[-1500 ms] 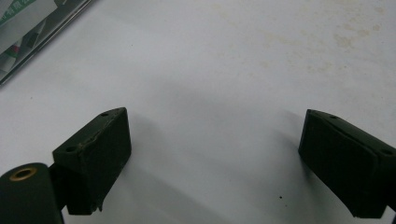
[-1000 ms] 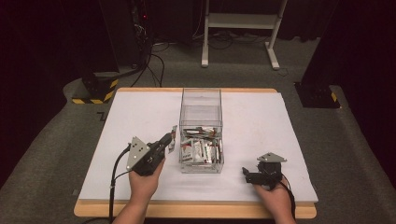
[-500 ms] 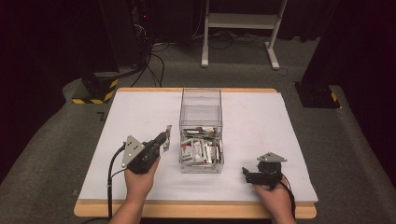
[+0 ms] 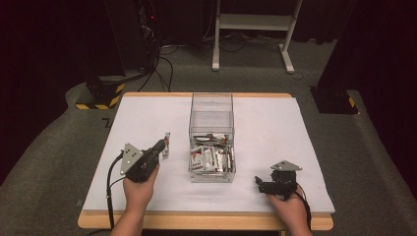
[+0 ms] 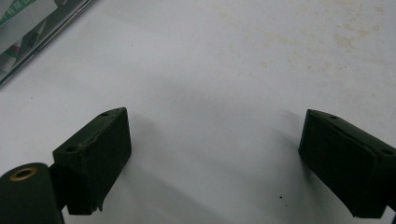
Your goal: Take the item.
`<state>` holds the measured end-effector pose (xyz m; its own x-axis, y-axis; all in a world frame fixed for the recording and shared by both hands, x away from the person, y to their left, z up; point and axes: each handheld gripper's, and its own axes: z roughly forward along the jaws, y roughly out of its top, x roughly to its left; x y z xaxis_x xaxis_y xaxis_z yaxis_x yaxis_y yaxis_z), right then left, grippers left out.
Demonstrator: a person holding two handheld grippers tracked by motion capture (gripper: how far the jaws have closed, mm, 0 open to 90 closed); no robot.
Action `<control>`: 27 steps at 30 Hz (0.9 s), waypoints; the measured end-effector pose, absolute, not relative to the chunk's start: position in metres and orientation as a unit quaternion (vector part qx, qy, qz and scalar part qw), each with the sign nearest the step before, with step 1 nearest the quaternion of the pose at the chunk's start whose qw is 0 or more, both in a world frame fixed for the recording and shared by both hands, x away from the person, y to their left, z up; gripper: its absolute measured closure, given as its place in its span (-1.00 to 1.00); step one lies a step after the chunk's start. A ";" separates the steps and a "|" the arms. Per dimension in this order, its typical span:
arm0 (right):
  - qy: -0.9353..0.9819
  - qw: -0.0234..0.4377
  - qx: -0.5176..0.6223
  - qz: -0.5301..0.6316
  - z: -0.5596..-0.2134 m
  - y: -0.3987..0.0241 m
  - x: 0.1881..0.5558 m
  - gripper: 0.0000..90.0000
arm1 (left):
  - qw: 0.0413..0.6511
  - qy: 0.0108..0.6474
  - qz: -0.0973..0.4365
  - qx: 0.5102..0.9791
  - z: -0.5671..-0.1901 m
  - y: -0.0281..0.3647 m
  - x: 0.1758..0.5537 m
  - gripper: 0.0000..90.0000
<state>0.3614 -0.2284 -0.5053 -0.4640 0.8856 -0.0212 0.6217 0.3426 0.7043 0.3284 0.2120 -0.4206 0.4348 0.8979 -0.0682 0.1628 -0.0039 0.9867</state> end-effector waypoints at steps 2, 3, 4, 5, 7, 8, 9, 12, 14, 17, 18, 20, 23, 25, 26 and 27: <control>0.793 0.206 0.475 0.321 -0.505 -0.228 0.361 -0.80 | 0.563 0.424 0.326 0.630 -0.422 0.215 0.329 1.00; 0.793 0.206 0.475 0.321 -0.505 -0.228 0.361 -0.80 | 0.562 0.426 0.326 0.630 -0.423 0.217 0.330 1.00; 0.793 0.206 0.475 0.321 -0.505 -0.228 0.361 -0.80 | 0.562 0.429 0.325 0.628 -0.424 0.218 0.331 1.00; 0.793 0.206 0.475 0.321 -0.505 -0.228 0.361 -0.80 | 0.560 0.431 0.324 0.628 -0.425 0.220 0.332 1.00; 0.793 0.207 0.475 0.321 -0.505 -0.228 0.361 -0.80 | 0.555 0.435 0.326 0.630 -0.427 0.223 0.334 1.00; 0.793 0.207 0.475 0.320 -0.505 -0.228 0.361 -0.80 | 0.553 0.438 0.326 0.629 -0.428 0.225 0.335 1.00; 0.793 0.206 0.475 0.321 -0.505 -0.228 0.361 -0.80 | 0.552 0.440 0.326 0.629 -0.429 0.227 0.336 1.00; 0.793 0.206 0.475 0.321 -0.505 -0.228 0.361 -0.80 | 0.547 0.447 0.327 0.628 -0.432 0.232 0.340 1.00; 0.793 0.206 0.475 0.321 -0.505 -0.228 0.361 -0.80 | 0.541 0.452 0.329 0.628 -0.434 0.236 0.342 1.00; 0.793 0.206 0.475 0.321 -0.505 -0.228 0.361 -0.80 | 0.536 0.458 0.329 0.629 -0.438 0.241 0.346 1.00; 0.793 0.206 0.475 0.321 -0.505 -0.228 0.361 -0.80 | 0.533 0.459 0.330 0.630 -0.439 0.242 0.347 1.00; 0.793 0.206 0.475 0.321 -0.505 -0.228 0.361 -0.80 | 0.527 0.462 0.331 0.632 -0.441 0.244 0.350 1.00; 0.793 0.206 0.475 0.321 -0.505 -0.228 0.361 -0.80 | 0.514 0.469 0.334 0.636 -0.446 0.247 0.355 1.00; 0.793 0.206 0.475 0.321 -0.505 -0.228 0.361 -0.80 | 0.500 0.475 0.338 0.640 -0.451 0.249 0.358 1.00; 0.793 0.206 0.475 0.321 -0.505 -0.228 0.361 -0.80 | 0.489 0.478 0.342 0.645 -0.455 0.249 0.361 1.00; 0.793 0.206 0.475 0.321 -0.505 -0.228 0.361 -0.80 | 0.481 0.479 0.345 0.648 -0.458 0.249 0.363 1.00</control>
